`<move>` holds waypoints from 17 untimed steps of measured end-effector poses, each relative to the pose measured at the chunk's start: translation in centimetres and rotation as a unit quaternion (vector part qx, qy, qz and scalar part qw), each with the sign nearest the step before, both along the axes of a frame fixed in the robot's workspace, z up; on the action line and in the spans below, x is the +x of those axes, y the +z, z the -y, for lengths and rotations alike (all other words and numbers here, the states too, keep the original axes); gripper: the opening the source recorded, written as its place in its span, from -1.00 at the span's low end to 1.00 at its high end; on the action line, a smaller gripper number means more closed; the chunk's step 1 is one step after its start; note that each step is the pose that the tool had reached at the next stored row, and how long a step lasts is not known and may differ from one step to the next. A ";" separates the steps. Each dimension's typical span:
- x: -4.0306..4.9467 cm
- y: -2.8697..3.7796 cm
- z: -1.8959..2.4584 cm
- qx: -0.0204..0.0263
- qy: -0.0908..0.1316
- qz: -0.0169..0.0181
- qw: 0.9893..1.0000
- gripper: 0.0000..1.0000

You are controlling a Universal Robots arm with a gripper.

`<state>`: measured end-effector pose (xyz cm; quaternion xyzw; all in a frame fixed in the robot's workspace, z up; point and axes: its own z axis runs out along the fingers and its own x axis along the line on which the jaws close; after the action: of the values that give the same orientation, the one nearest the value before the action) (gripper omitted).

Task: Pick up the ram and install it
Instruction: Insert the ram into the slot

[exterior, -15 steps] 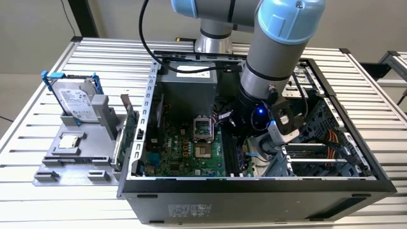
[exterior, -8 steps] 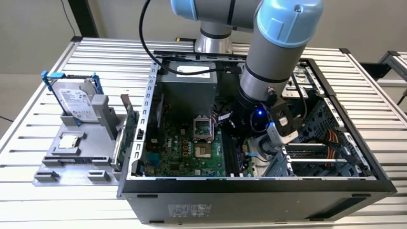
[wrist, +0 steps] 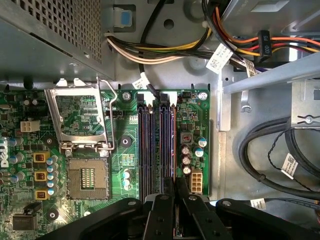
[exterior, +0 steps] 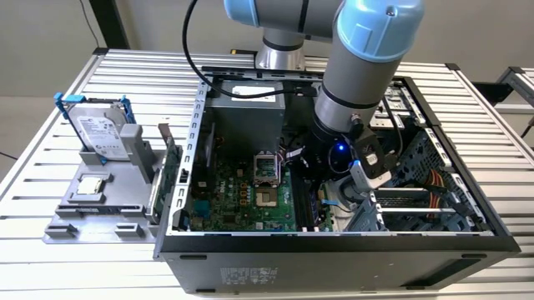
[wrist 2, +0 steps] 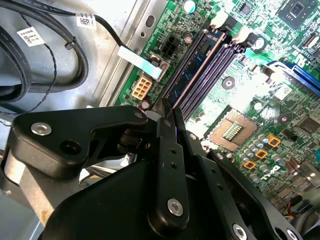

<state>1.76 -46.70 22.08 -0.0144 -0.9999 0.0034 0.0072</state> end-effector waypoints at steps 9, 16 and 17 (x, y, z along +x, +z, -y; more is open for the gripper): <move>-0.01 -0.30 0.00 0.000 0.000 0.000 1.000 -1.00; 0.00 -0.63 0.04 0.002 0.001 0.000 1.000 -1.00; 0.00 -0.64 0.03 0.002 0.001 0.000 1.000 -1.00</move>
<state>1.75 -46.74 21.44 -0.0136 -0.9999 0.0012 0.0074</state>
